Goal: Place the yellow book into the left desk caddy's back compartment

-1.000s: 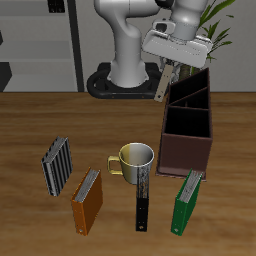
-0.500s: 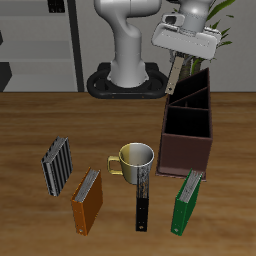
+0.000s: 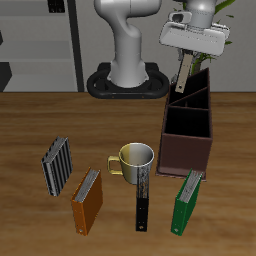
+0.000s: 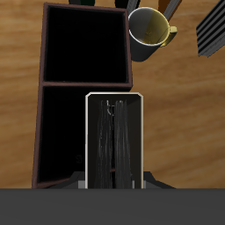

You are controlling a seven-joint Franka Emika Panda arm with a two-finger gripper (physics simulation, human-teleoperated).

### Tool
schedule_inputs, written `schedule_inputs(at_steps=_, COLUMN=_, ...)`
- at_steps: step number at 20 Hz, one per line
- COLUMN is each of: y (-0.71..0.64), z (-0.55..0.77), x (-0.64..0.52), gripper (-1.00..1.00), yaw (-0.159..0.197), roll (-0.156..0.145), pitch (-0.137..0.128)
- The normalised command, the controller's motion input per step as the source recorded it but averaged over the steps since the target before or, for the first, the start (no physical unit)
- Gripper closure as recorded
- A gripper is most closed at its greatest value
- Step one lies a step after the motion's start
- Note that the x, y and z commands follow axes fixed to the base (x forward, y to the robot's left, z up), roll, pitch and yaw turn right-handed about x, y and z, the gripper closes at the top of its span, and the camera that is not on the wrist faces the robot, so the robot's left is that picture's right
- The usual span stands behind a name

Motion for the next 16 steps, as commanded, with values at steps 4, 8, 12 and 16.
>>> schedule_inputs(at_steps=4, y=0.26, z=0.06, x=0.04, gripper=1.0, yaw=-0.001, roll=0.036, pitch=-0.009)
schedule_inputs(at_steps=8, y=0.27, z=0.07, x=0.1, gripper=1.0, yaw=0.009, roll=0.038, pitch=-0.007)
schedule_inputs(at_steps=12, y=0.19, z=0.03, x=0.14, gripper=1.0, yaw=0.003, roll=0.034, pitch=-0.001)
schedule_inputs(at_steps=16, y=0.12, z=-0.03, x=0.09, gripper=1.0, yaw=-0.003, roll=0.015, pitch=0.011)
